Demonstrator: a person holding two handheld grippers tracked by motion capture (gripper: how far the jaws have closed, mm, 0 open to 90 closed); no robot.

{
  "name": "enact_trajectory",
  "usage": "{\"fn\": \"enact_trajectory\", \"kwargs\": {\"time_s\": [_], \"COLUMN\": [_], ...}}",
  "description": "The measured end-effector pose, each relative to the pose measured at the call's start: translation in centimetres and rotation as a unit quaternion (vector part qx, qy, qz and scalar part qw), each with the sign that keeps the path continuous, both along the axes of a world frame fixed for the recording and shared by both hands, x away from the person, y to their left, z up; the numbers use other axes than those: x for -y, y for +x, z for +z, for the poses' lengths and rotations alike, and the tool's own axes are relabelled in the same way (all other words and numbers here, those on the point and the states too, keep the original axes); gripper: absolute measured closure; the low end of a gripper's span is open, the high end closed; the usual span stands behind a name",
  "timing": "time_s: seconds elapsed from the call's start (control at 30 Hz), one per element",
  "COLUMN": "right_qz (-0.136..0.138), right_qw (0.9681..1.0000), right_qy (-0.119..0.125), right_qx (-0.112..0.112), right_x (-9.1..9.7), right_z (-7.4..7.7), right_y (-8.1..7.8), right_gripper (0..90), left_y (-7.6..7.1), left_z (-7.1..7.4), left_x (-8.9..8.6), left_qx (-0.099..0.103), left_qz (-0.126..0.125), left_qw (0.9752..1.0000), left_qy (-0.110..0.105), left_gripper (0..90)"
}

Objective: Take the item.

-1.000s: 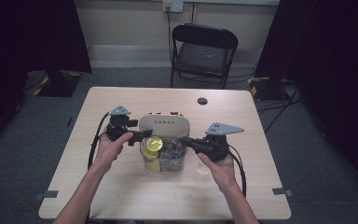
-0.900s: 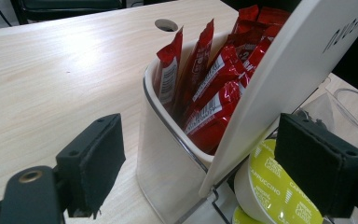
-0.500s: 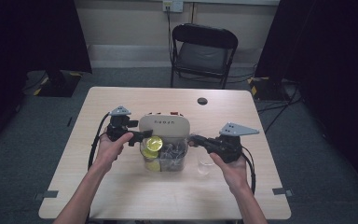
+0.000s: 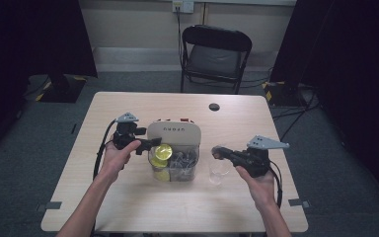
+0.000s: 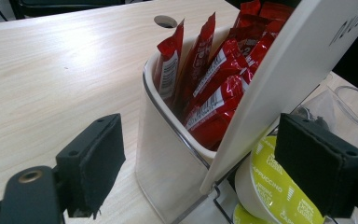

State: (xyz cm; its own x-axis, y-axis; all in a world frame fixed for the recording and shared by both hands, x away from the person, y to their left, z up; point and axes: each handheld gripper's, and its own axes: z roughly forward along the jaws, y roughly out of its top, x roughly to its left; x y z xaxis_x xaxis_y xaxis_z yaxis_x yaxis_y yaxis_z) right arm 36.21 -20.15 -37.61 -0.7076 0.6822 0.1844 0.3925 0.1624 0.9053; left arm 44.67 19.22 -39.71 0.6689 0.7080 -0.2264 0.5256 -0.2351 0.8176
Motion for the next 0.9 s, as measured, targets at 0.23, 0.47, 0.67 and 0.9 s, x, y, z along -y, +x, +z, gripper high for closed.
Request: {"fn": "enact_trajectory", "kwargs": {"time_s": [0.23,0.47,0.67,0.9], "right_qz": [-0.006,-0.007,-0.004,-0.003], "right_qw": [0.9998,0.9996,0.9991,0.9986], "right_qy": [-0.012,-0.018,-0.027,-0.031], "right_qx": [-0.013,-0.023,-0.033,-0.042], "right_x": [0.8,1.0,0.7,0.7], "right_z": [-1.1,-1.9,-2.7,-3.3], "right_y": [-0.3,-0.4,-0.3,-0.2], "right_gripper": [90.0,90.0,90.0,90.0], "left_y": [0.0,0.0,0.0,-0.1], "left_z": [0.0,0.0,0.0,0.0], "left_x": [0.1,0.1,0.1,0.1], "left_qx": [-0.002,-0.001,-0.002,-0.002], "left_qz": [0.003,0.002,0.003,0.003], "left_qw": [1.0,1.0,1.0,1.0], "left_qy": [0.0,0.005,0.005,0.005], "left_gripper": [15.3,15.4,15.4,15.5]}}
